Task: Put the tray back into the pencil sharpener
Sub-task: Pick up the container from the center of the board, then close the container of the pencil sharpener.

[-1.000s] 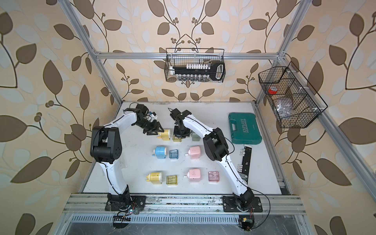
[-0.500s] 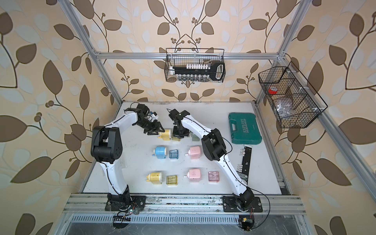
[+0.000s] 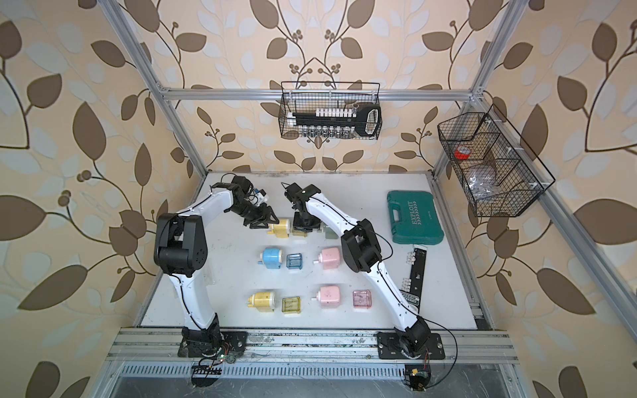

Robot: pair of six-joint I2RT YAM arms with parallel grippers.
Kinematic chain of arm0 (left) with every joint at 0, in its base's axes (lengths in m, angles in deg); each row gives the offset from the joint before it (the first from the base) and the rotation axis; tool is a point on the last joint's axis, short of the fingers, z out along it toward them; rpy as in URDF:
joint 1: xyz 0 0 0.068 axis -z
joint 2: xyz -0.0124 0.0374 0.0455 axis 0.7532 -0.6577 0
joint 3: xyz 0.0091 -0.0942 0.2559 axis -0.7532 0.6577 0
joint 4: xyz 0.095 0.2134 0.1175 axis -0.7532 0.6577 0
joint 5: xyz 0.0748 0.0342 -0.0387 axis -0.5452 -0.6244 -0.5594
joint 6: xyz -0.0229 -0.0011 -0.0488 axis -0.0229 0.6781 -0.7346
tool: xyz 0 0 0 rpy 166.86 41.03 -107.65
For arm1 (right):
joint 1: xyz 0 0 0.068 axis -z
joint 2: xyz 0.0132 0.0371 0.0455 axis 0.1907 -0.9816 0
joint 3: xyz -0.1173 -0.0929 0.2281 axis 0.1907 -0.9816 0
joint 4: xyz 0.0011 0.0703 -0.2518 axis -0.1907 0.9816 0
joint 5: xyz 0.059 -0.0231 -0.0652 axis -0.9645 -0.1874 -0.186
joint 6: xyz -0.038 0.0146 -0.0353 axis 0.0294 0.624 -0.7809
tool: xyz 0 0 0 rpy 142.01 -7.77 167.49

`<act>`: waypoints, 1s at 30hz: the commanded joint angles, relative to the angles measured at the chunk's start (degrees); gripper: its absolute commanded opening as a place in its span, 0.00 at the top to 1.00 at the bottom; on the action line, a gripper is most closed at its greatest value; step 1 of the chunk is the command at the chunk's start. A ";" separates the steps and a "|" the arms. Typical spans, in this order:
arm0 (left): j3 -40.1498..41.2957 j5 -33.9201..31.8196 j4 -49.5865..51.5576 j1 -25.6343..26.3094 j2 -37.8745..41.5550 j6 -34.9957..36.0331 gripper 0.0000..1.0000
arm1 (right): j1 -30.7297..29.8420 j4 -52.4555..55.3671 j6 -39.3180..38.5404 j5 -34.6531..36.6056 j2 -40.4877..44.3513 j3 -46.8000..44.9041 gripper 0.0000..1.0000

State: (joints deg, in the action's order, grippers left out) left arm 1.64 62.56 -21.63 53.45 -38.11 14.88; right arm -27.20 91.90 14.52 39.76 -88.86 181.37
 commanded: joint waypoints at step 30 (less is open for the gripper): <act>-1.05 -0.86 1.56 1.11 -1.14 0.81 0.44 | -0.35 3.23 0.31 -1.07 -5.70 7.37 0.92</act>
State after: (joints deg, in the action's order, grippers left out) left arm 1.53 62.58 -21.57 53.45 -38.22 14.96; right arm -27.20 94.58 14.74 39.24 -92.93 186.87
